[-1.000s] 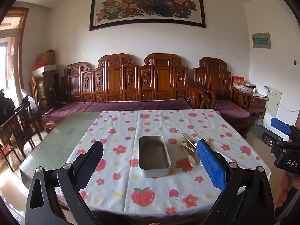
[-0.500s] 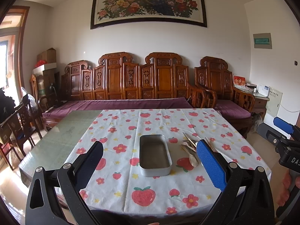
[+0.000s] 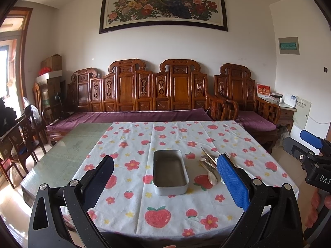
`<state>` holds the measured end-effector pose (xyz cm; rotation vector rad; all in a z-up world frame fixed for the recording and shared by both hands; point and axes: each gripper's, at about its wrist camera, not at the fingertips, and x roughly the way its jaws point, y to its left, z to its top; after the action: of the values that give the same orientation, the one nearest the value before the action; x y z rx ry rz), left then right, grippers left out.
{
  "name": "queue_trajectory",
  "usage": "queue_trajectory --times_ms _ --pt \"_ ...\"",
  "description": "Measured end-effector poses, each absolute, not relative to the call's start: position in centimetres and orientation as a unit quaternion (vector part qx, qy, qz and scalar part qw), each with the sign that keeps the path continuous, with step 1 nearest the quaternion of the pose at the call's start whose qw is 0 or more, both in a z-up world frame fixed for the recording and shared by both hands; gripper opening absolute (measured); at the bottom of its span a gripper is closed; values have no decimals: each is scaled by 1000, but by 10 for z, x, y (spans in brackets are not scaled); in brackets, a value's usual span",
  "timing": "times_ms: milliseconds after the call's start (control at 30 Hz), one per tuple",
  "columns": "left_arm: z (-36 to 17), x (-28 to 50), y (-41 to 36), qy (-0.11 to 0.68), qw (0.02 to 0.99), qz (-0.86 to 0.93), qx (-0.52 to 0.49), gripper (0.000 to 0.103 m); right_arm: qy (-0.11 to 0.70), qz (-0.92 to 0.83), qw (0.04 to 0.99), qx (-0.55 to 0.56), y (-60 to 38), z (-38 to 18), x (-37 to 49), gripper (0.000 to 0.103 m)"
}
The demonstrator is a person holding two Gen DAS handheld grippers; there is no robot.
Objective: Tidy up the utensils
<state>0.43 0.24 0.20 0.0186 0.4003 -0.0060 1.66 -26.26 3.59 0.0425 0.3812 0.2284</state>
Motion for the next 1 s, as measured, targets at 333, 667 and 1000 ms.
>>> queue_trajectory --times_ms 333,667,1000 --pt "4 1 1 198 980 -3 10 97 189 113 975 22 -263 36 17 101" --pt "3 1 1 198 980 -3 10 97 188 113 975 21 -263 37 17 101" --pt "4 2 1 197 980 -3 11 97 187 114 975 22 -263 38 16 101"
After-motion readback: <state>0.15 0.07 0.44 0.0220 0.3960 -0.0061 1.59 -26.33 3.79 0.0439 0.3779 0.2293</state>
